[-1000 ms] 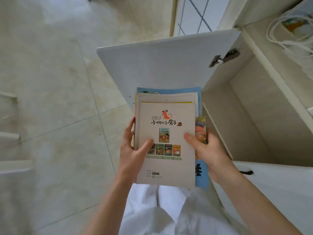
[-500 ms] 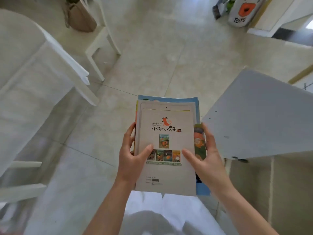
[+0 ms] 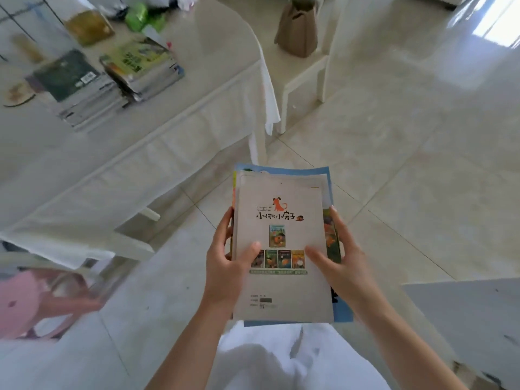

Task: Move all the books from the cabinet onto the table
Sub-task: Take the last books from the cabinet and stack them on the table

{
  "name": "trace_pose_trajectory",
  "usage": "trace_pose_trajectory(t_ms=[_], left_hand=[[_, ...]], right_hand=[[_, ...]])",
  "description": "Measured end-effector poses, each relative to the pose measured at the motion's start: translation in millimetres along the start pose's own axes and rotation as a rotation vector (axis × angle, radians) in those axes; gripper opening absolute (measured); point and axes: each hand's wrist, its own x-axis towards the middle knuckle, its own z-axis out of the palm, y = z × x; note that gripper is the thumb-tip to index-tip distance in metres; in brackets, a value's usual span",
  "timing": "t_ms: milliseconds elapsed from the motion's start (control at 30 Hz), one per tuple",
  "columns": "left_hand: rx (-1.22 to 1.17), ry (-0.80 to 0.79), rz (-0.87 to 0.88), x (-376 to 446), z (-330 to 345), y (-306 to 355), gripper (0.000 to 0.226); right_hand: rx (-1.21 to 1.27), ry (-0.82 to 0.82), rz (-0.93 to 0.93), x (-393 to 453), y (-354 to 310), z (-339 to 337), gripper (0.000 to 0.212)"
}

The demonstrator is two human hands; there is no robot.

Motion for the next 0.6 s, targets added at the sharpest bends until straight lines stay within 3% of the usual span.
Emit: trace_pose_trajectory(t_ms=[200, 400, 600], left_hand=[[-0.047, 0.135, -0.032, 44, -67, 15, 0.069], [-0.084, 0.274, -0.061, 88, -92, 21, 0.069], [-0.121, 0.406, -0.074, 160, -97, 39, 0.067]], right_hand=[[-0.017, -0.113, 0.0, 46, -39, 75, 0.079], [-0.074, -0.211, 0.015, 105, -73, 115, 0.082], [-0.111, -0.361, -0.022, 193, -112, 146, 0.068]])
